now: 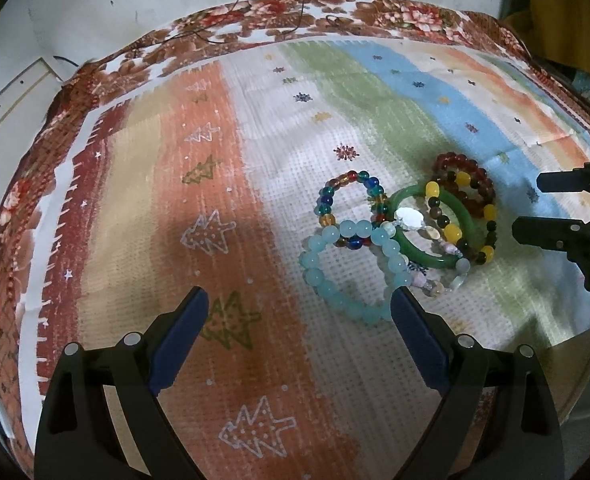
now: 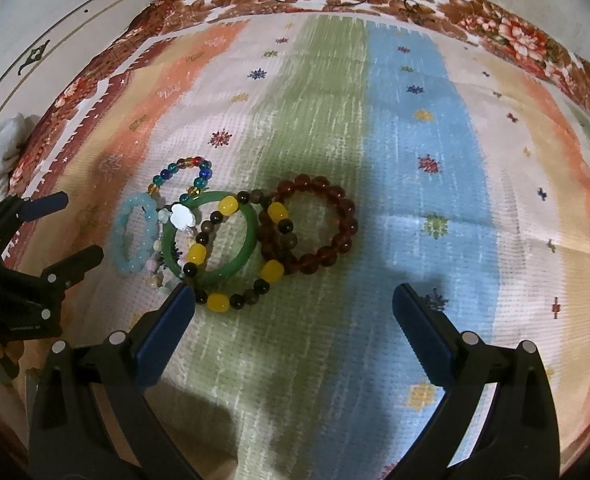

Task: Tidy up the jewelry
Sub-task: 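Grasp the light blue bead bracelet with left tool while right grasps yellow-black bracelet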

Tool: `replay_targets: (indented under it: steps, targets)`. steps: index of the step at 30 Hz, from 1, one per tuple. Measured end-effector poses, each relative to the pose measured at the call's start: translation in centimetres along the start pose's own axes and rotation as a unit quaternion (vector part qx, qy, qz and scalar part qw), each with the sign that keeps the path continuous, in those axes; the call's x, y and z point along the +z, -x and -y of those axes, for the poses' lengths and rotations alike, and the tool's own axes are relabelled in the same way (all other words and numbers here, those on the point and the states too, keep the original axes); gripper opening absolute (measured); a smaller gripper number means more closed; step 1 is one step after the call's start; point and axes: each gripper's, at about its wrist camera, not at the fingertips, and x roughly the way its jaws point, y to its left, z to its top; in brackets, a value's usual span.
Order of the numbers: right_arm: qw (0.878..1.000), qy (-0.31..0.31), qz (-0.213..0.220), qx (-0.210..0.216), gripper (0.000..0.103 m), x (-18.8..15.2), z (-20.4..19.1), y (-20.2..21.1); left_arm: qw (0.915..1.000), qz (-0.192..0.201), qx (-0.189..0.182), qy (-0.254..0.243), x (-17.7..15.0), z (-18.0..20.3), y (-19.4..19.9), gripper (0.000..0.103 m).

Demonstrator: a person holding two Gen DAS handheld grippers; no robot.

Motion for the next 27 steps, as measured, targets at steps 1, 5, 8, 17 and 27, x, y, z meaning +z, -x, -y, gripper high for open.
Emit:
replay_targets:
  steps: [1,5,8,17,27]
  targets:
    - [1.000,0.000,-0.001,-0.001,0.098,0.0,0.0,-0.1,1.0000,0.000,0.000,0.001,0.0,0.0,0.0,0.091]
    - [1.000,-0.004,-0.007,-0.001,0.098,0.2,0.1,-0.7,1.0000,0.001,0.000,0.002,0.3,0.0,-0.5,0.091]
    - [1.000,-0.007,-0.012,-0.002,0.097,0.3,0.2,-1.2,1.0000,-0.001,0.001,0.002,0.6,-0.1,-1.1,0.091]
    - [0.999,-0.022,-0.030,0.005,0.088,0.7,1.0,-2.8,0.9998,-0.013,0.004,-0.011,0.8,-0.2,-3.0,0.091]
    - [0.999,-0.005,-0.031,-0.024,0.071,1.2,1.0,-4.1,0.9997,-0.017,0.004,-0.018,1.1,-0.4,-4.6,0.091]
